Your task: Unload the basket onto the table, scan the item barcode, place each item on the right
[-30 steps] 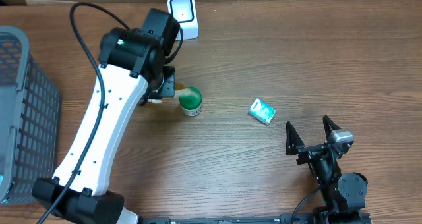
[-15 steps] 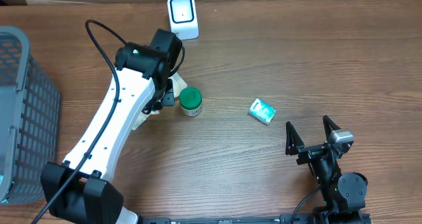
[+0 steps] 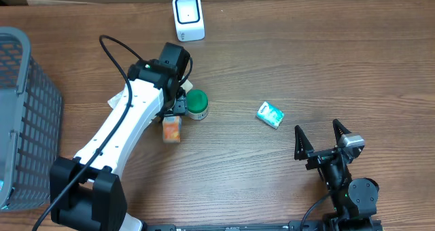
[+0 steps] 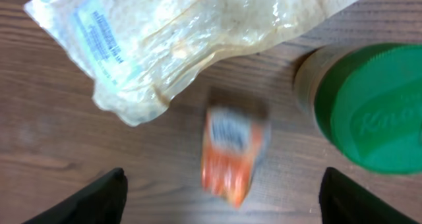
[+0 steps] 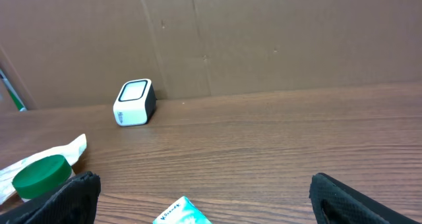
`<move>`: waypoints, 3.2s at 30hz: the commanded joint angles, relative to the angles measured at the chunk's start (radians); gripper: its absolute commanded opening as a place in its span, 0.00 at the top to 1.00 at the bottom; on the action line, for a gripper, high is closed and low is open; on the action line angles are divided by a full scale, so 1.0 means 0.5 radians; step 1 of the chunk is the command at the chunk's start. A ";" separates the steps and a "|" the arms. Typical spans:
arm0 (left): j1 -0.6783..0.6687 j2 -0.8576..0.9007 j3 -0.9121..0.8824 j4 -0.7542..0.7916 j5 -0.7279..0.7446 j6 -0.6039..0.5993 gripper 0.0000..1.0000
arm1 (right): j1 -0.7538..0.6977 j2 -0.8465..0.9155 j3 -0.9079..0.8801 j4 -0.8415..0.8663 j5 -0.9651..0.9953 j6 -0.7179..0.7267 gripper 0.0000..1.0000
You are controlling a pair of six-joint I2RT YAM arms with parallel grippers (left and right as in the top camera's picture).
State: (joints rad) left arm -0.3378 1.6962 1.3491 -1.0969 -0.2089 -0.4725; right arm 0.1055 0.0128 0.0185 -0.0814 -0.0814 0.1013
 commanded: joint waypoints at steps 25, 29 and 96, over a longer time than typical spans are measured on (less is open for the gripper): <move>0.486 -0.022 1.719 -0.880 0.241 0.175 0.27 | -0.005 -0.020 -0.021 0.009 -0.005 0.006 0.00; 0.775 -0.026 1.955 -1.055 0.423 0.172 0.27 | -0.005 -0.020 -0.021 0.009 -0.005 0.006 0.00; 2.718 0.381 0.320 -0.130 -0.211 0.208 0.30 | -0.005 -0.020 -0.021 0.009 -0.005 0.006 0.00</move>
State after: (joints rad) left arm 0.9966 1.8416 1.5223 -1.1587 -0.2779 -0.3389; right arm 0.1055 0.0128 0.0185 -0.0807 -0.0814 0.1009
